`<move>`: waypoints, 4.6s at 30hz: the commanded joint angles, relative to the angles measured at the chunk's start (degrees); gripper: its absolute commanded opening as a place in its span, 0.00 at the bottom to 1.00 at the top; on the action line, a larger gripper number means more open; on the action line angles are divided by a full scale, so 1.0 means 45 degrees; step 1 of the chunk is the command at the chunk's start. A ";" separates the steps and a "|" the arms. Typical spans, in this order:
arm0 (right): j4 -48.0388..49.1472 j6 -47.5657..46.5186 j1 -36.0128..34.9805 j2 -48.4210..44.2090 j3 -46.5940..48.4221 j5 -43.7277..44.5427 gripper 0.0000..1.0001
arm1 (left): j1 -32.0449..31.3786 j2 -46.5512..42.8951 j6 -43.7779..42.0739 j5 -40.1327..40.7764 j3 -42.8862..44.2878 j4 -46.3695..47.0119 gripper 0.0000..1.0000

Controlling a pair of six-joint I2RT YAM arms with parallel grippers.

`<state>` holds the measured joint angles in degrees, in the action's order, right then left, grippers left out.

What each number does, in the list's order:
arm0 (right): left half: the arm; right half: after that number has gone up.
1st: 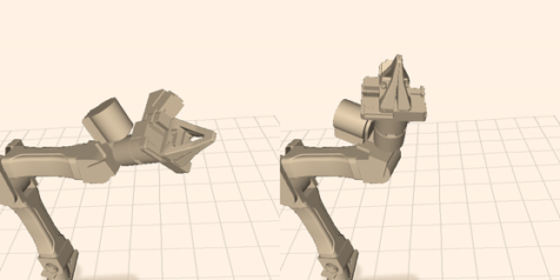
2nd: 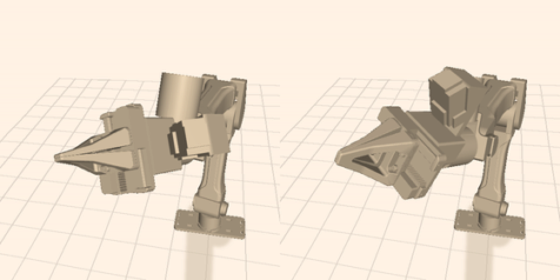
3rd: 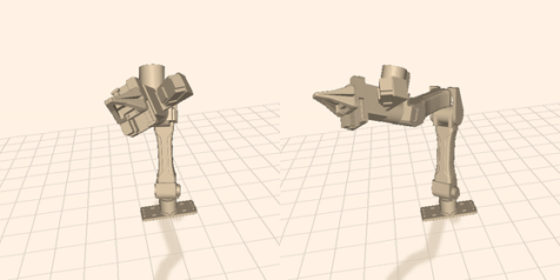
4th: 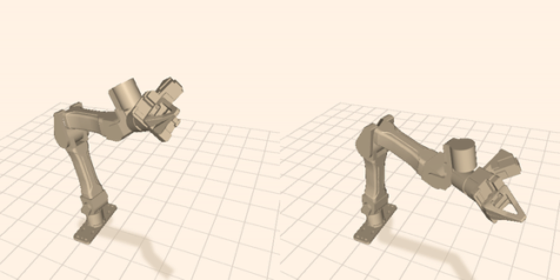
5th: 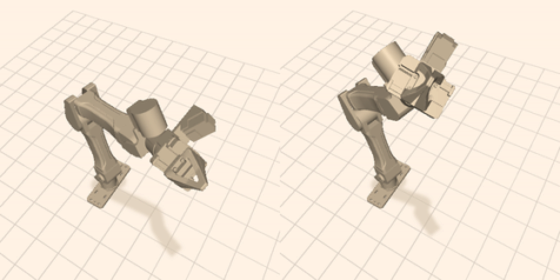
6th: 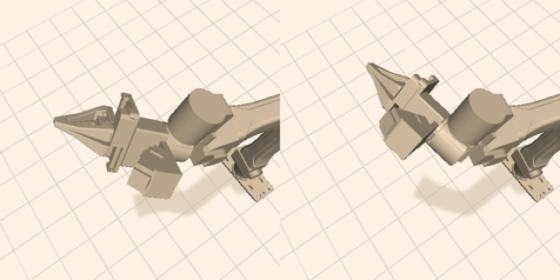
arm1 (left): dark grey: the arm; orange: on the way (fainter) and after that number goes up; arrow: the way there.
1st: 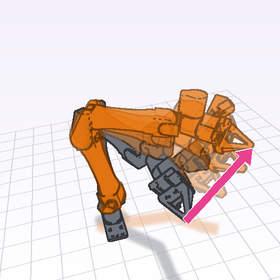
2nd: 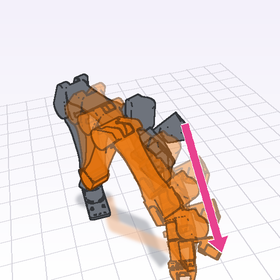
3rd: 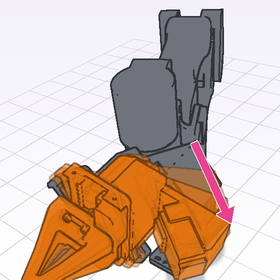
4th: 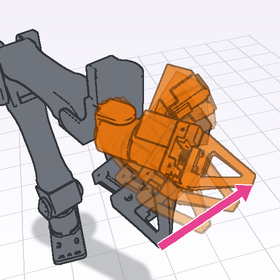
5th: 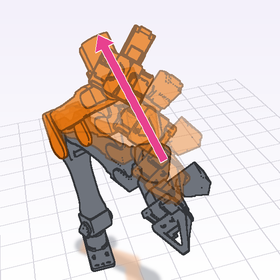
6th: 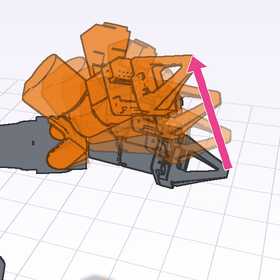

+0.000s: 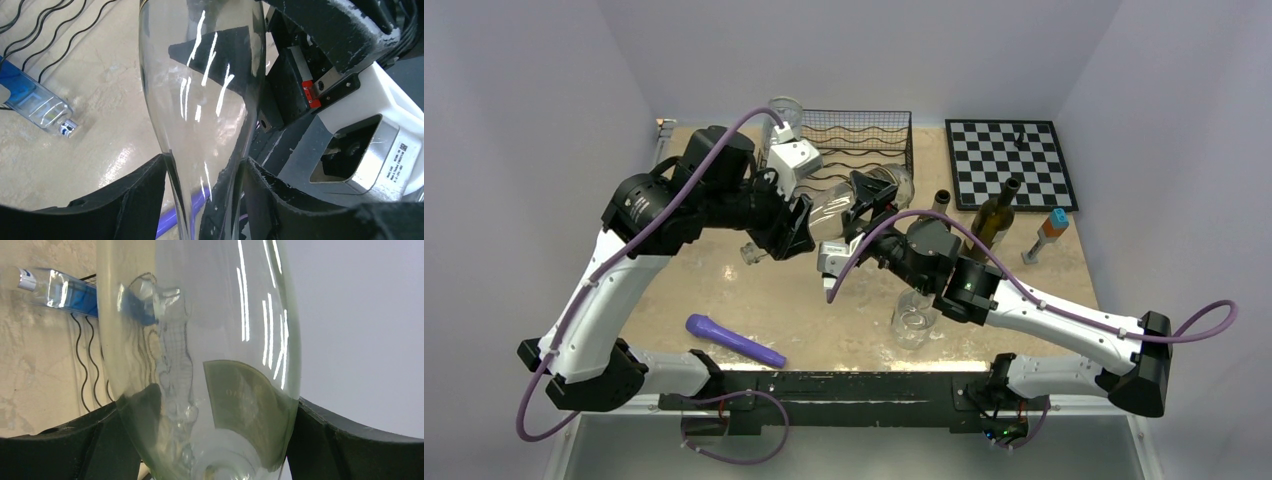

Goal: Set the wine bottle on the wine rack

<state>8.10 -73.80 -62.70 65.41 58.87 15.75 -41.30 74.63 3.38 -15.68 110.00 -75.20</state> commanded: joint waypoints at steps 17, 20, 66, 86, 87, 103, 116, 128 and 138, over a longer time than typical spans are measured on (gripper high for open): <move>0.2806 0.2068 -0.0091 -0.0722 0.1499 0.0553 0.00 | -0.0157 -0.1646 -0.0963 0.1140 -0.1231 0.2380 0.00; 0.2506 0.2054 -0.0091 -0.0762 0.1334 0.0387 0.01 | -0.0168 -0.2050 -0.1004 0.1285 -0.1470 0.2992 0.00; 0.3400 0.2152 -0.0101 0.0431 0.2821 0.1779 0.00 | -0.0530 -0.1265 -0.3293 0.0990 -0.2810 0.0707 0.41; 0.2929 0.1842 -0.0135 -0.0038 0.2929 0.0998 0.00 | -0.0530 -0.1027 -0.3380 0.0311 -0.3593 0.0229 0.38; 0.2932 0.1790 -0.0131 -0.0079 0.2913 0.0973 0.00 | -0.0530 -0.1017 -0.3386 0.0276 -0.3612 0.0217 0.38; 0.2717 0.2055 -0.0140 -0.0543 0.2848 0.1076 0.00 | -0.0530 -0.1029 -0.3518 0.0355 -0.3779 -0.0014 0.72; 0.2446 0.2433 -0.0136 -0.0846 0.2625 0.0716 0.00 | -0.0530 -0.0839 -0.3299 0.0255 -0.3687 0.0289 0.28; 0.1657 0.2433 -0.0131 -0.1172 0.1933 0.0307 0.09 | -0.0532 -0.2517 -0.2016 0.1218 -0.4381 0.3927 0.00; 0.2312 0.1100 -0.0134 -0.1040 0.0887 -0.0222 0.63 | -0.0569 -0.2548 -0.1976 0.1742 -0.4520 0.4244 0.00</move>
<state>-4.21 -72.44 -63.57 64.93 60.60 15.38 -43.79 64.66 -8.62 -8.49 89.73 -65.47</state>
